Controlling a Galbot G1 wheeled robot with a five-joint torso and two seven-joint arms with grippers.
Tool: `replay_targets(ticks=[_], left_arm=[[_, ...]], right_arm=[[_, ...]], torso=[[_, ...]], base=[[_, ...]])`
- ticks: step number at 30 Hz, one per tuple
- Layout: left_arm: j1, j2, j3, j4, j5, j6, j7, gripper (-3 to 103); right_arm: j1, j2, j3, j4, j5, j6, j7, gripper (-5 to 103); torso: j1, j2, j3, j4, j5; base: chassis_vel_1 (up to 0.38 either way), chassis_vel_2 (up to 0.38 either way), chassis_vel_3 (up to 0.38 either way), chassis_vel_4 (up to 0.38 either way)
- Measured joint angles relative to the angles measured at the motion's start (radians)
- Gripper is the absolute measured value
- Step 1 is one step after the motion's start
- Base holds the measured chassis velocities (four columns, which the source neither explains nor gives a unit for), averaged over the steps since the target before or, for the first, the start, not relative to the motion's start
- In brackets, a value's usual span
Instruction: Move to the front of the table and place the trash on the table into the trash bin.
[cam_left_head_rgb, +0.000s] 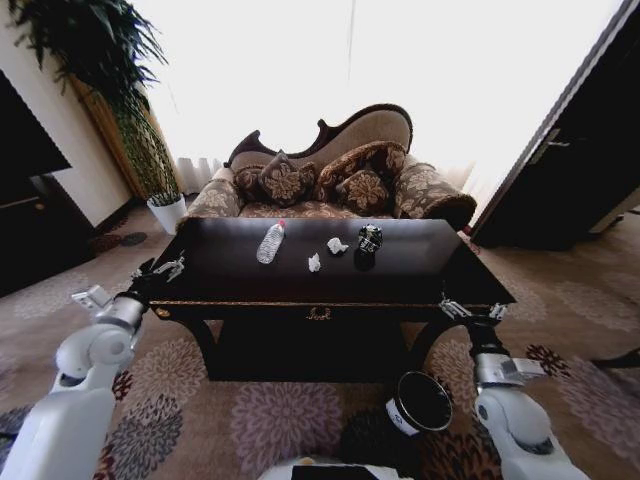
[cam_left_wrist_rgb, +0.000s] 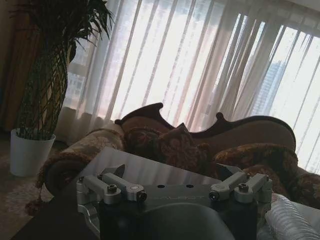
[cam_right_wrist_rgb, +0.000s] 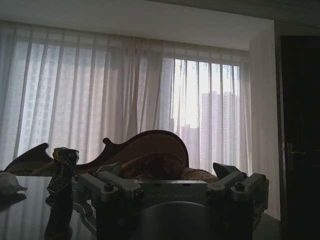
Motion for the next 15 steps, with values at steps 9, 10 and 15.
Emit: replay_targets(ticks=[9, 10, 15], left_arm=[[-0.266, 0.04, 0.247, 0.206, -0.257, -0.02, 0.057, 100], [-0.266, 0.04, 0.247, 0.206, -0.257, -0.02, 0.057, 100], [-0.414, 0.024, 0.36, 0.291, -0.259, 0.028, -0.057, 100]], right_arm=[[-0.019, 0.04, 0.002, -0.002, -0.029, 0.003, -0.001, 100], [-0.019, 0.04, 0.002, -0.002, -0.029, 0.003, -0.001, 100], [-0.023, 0.054, 0.002, -0.012, -0.04, 0.007, -0.002, 100]], torso=[[0.0, 0.0, 0.0, -0.0001, 0.0002], [0.0, 0.0, 0.0, -0.0001, 0.0002], [0.0, 0.0, 0.0, -0.0002, 0.0002]], base=[[0.0, 0.0, 0.0, 0.0], [0.0, 0.0, 0.0, 0.0], [0.0, 0.0, 0.0, 0.0]])
